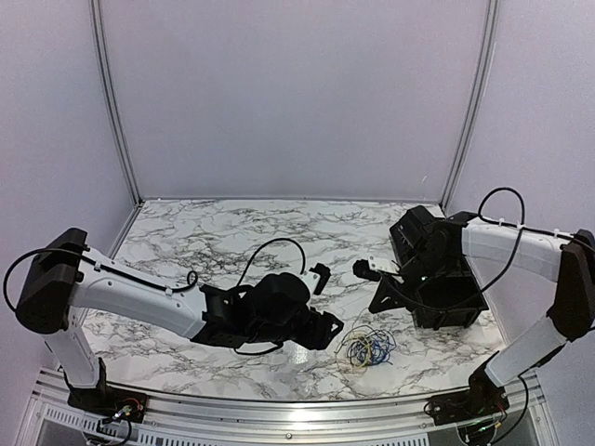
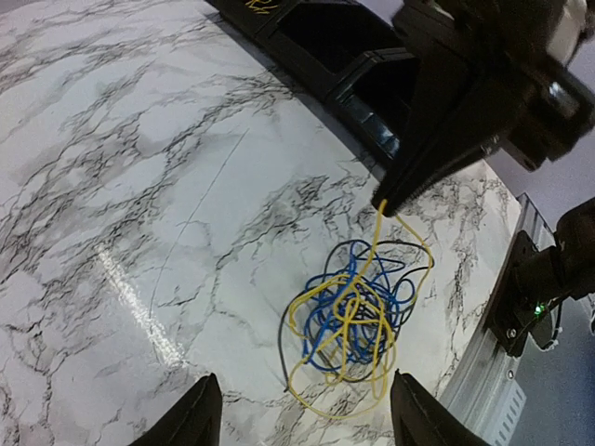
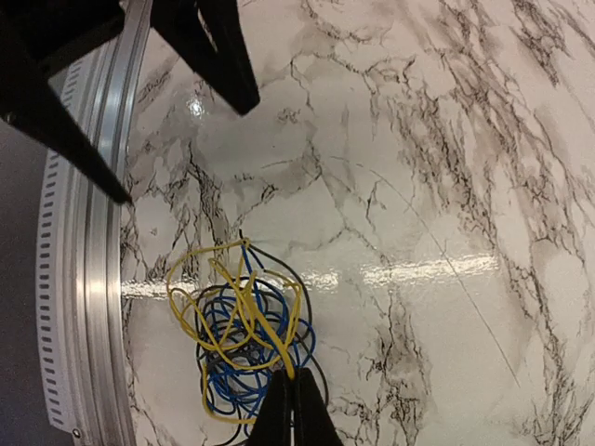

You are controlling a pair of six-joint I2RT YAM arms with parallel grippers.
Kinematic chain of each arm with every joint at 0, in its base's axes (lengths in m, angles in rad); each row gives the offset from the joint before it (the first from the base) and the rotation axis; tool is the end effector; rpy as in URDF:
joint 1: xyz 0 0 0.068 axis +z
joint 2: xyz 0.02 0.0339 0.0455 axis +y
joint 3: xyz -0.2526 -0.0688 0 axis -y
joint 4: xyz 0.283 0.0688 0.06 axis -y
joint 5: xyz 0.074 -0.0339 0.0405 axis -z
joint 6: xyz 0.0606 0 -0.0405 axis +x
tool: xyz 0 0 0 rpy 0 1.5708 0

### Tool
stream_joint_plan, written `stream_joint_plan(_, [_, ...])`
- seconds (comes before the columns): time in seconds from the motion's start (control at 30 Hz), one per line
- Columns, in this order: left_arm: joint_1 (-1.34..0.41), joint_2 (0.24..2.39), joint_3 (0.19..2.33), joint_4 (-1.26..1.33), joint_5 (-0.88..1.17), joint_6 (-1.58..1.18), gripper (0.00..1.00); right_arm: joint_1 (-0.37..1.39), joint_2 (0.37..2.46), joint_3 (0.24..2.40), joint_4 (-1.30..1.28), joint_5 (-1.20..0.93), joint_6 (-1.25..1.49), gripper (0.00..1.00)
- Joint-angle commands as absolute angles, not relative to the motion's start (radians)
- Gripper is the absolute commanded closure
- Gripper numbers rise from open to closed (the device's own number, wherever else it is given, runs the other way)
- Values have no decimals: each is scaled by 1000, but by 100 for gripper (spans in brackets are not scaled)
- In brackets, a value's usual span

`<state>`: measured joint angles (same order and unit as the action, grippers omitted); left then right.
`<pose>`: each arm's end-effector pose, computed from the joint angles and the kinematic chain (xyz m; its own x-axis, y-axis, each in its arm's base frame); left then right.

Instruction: Untangle the cables

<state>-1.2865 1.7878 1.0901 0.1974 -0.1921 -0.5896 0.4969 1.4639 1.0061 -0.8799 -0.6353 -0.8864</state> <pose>0.1365 -0.4257 0.1603 -0.6096 0.1402 -0.7802 0.6693 0.6185 -0.4118 0.2481 0.1755 0.1739 -0.1501 -0.7908 -0.5934 -0.9814 0.0466 0.1860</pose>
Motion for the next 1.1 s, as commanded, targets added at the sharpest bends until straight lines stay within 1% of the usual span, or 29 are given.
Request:
stream_joint_plan(0.0, [-1328,1841,1147,306,-199,-430,35,507,1430,1104,-964,-730,-788,100])
stream_joint_plan(0.1, [-1327,1886,1198,317,-217,-418,35,508,1420,1122,-990,-765,-748,100])
stream_joint_plan(0.23, [-1313,1956,1233,331,-309,-460,38,508,1385,1151,-1023,-789,-704,100])
stream_joint_plan(0.33, [-1279,2040,1268,393,-275,-487,42,508,1344,1183,-1067,-817,-679,100])
stream_joint_plan(0.4, [-1264,2101,1311,432,-212,-482,49,507,1323,1224,-1090,-831,-652,100])
stream_joint_plan(0.47, [-1260,2162,1369,440,-146,-467,58,508,1298,1274,-1098,-833,-617,100])
stream_joint_plan(0.53, [-1257,2207,1401,441,-109,-488,66,508,1276,1337,-1114,-833,-596,100])
stream_joint_plan(0.7, [-1249,2261,1396,477,-10,-555,74,507,1235,1559,-1109,-807,-514,100])
stream_joint_plan(0.83, [-1249,2295,1392,490,60,-599,78,507,1268,1801,-1096,-787,-450,100])
stream_joint_plan(1.07, [-1249,2301,1371,495,71,-615,78,489,1420,2265,-1047,-699,-384,100])
